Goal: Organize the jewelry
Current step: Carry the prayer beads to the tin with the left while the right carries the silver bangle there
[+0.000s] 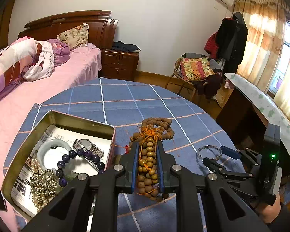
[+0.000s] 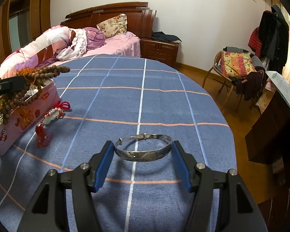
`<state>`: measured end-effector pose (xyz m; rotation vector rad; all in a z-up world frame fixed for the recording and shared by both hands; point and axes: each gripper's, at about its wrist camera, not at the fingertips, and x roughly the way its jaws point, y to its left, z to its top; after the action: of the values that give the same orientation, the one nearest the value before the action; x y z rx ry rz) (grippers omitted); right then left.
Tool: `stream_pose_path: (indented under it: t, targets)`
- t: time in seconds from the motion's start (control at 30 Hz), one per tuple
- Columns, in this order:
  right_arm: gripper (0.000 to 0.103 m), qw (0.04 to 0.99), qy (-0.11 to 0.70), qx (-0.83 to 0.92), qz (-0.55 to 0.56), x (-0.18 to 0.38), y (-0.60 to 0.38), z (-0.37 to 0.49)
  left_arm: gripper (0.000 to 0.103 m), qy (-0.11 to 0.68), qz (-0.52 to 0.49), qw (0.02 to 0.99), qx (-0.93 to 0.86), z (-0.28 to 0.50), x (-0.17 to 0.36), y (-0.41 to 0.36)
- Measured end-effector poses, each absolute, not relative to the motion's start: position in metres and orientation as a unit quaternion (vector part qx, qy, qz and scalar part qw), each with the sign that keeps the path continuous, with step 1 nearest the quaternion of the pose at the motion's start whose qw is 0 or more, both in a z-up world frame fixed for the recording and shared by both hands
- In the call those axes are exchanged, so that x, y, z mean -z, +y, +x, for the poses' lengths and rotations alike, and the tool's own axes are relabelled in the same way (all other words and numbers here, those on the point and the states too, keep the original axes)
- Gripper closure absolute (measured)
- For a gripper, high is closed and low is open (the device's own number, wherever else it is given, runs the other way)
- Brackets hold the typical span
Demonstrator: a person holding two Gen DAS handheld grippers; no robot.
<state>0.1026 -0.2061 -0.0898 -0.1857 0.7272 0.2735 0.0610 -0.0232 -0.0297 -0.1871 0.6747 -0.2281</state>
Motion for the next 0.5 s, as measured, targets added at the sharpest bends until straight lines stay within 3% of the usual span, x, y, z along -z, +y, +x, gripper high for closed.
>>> stream_pose_path:
  t: [0.27,0.33,0.4,0.43,0.5]
  targets:
    - [0.04,0.926,0.337,-0.139,-0.098,0.085,-0.203,0.097,0.087,0.32,-0.104,0.935,0.11,0.055,0.02,-0.012]
    - [0.049,0.927,0.333,-0.144,-0.094,0.084,-0.203,0.096,0.087,0.316,-0.102,0.938,0.103,0.054,0.018,-0.008]
    - [0.1,0.927,0.332,-0.15,-0.089,0.081,-0.203,0.095,0.087,0.314,-0.098,0.94,0.088,0.052,0.017,-0.003]
    - [0.094,0.926,0.333,-0.153,-0.086,0.081,-0.203,0.096,0.087,0.314,-0.097,0.941,0.085,0.051,0.017,-0.003]
    - [0.092,0.92,0.346,-0.155,-0.095,0.084,-0.2,0.099,0.087,0.317,-0.093,0.942,0.067,0.051,0.018,0.001]
